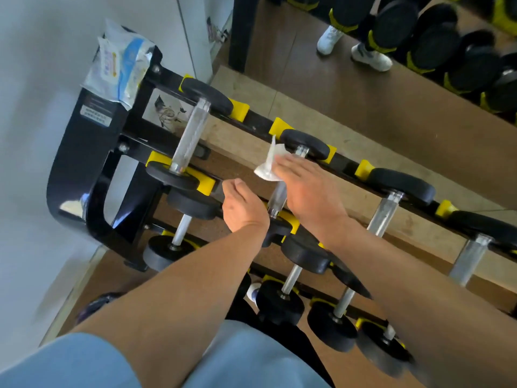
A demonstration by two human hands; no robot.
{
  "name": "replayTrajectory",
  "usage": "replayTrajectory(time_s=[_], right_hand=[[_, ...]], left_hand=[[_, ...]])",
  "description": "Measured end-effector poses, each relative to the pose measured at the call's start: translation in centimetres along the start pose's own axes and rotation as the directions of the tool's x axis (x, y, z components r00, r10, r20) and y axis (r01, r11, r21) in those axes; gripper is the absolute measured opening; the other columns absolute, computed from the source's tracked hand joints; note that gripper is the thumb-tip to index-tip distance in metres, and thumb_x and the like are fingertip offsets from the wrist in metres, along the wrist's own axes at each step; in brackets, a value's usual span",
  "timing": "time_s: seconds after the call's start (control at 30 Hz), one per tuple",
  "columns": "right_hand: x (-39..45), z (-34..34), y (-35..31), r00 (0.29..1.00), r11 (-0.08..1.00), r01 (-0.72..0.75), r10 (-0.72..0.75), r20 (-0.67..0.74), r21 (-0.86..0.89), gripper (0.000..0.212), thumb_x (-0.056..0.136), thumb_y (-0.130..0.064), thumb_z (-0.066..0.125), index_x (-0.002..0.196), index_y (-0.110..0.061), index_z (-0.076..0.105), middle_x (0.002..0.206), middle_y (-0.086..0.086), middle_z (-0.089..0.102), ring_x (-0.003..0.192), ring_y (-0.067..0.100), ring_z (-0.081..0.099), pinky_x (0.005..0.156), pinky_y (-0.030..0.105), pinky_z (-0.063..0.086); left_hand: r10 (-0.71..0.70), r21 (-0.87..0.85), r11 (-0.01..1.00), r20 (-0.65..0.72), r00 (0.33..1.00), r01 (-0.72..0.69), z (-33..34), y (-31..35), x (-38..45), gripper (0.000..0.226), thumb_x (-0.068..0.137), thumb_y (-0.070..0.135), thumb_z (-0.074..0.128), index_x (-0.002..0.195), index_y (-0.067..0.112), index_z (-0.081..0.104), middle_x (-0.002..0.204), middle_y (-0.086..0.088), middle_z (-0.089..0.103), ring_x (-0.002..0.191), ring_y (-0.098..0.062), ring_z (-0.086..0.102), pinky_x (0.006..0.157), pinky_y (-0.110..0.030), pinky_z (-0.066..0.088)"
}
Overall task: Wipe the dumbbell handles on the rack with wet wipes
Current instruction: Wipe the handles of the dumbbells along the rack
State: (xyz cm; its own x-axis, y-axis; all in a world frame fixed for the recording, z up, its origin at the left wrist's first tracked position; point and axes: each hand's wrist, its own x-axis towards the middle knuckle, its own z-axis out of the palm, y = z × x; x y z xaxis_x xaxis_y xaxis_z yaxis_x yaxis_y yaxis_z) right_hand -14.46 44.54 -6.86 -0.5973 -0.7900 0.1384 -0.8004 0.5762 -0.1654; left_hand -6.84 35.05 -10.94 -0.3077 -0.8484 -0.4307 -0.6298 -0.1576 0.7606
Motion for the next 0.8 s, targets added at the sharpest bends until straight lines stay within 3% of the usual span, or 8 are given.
replayTrajectory(time_s=[0.1,0.2,0.27,0.33,0.47,0.57,0.67,0.8], right_hand=[[0.0,2.4,1.2,0.882,0.944,0.32,-0.266,0.389,-0.078,0.029,0.096,-0.023,0.047,0.108,-0.017,0.072,0.115,0.002,0.071,0.13,0.022,0.054,0.12,0.037,0.026],[-1.0,1.8,0.7,0.8,0.927,0.365,-0.359,0.482,0.085,0.019,0.094,-0.025,0.055,0.106,-0.02,0.068,0.113,0.0,0.07,0.125,0.019,0.056,0.122,0.03,0.019],[-2.4,1.1,0.5,0.839,0.946,0.253,-0.32,0.44,0.204,0.023,0.096,-0.023,0.056,0.115,-0.019,0.069,0.126,0.002,0.067,0.131,0.02,0.053,0.119,0.031,0.023],[-4.3,0.4,0.0,0.917,0.95,0.038,-0.156,0.367,0.309,0.025,0.101,-0.022,0.053,0.12,-0.017,0.068,0.131,0.003,0.066,0.127,0.021,0.058,0.109,0.037,0.043],[-6.7,-0.2,-0.4,0.914,0.904,-0.227,0.069,0.399,0.363,0.041,0.105,-0.039,0.038,0.119,-0.015,0.067,0.102,-0.003,0.075,0.087,0.014,0.072,0.073,0.037,0.057],[-6.2,-0.4,0.9,0.772,0.842,-0.452,0.204,0.602,0.293,0.031,0.105,-0.039,0.04,0.11,-0.025,0.067,0.091,-0.011,0.071,0.086,0.012,0.067,0.074,0.036,0.053],[-6.0,-0.6,1.0,0.559,0.558,-0.754,0.265,0.786,0.348,0.019,0.101,-0.038,0.052,0.11,-0.033,0.067,0.089,-0.01,0.069,0.085,0.007,0.062,0.074,0.026,0.045],[-5.5,-0.9,-0.3,0.484,0.232,-0.873,0.532,0.695,0.429,0.014,0.101,-0.025,0.057,0.099,-0.026,0.07,0.088,-0.006,0.07,0.083,0.012,0.062,0.071,0.017,0.046]], left_hand=[[-0.063,-0.033,0.997,-0.013,0.998,0.063,-0.1,0.0,0.0,0.029,0.105,0.03,0.03,0.104,0.017,0.056,0.088,-0.001,0.057,0.079,-0.026,0.047,0.07,-0.035,0.032],[-0.079,-0.078,0.994,-0.015,0.997,0.078,0.0,-0.1,0.1,0.028,0.105,0.028,0.031,0.103,0.016,0.057,0.083,0.003,0.054,0.077,-0.022,0.047,0.071,-0.033,0.032],[-0.09,-0.099,0.991,-0.01,0.996,0.088,0.1,-0.3,0.1,0.029,0.105,0.026,0.031,0.103,0.016,0.057,0.078,0.009,0.051,0.072,-0.016,0.048,0.07,-0.03,0.031],[-0.093,-0.107,0.99,0.004,0.996,0.093,0.2,-0.3,0.0,0.029,0.105,0.026,0.03,0.103,0.015,0.057,0.077,0.014,0.05,0.07,-0.007,0.048,0.07,-0.029,0.031],[-0.082,-0.092,0.992,0.006,0.997,0.083,0.1,-0.2,-0.1,0.03,0.105,0.026,0.028,0.104,0.016,0.056,0.081,0.009,0.053,0.077,-0.014,0.051,0.071,-0.03,0.033],[-0.076,-0.067,0.995,0.02,0.997,0.077,-0.1,0.0,-0.2,0.029,0.104,0.024,0.029,0.105,0.015,0.057,0.087,0.003,0.057,0.075,-0.014,0.05,0.07,-0.029,0.032],[-0.07,-0.047,0.996,0.031,0.997,0.072,-0.1,0.0,-0.1,0.029,0.104,0.023,0.029,0.102,0.015,0.057,0.083,0.003,0.057,0.073,-0.016,0.05,0.069,-0.03,0.032],[-0.064,-0.026,0.998,0.051,0.997,0.065,-0.2,0.0,0.0,0.027,0.104,0.022,0.03,0.102,0.015,0.056,0.082,0.003,0.056,0.067,-0.007,0.046,0.066,-0.029,0.03]])
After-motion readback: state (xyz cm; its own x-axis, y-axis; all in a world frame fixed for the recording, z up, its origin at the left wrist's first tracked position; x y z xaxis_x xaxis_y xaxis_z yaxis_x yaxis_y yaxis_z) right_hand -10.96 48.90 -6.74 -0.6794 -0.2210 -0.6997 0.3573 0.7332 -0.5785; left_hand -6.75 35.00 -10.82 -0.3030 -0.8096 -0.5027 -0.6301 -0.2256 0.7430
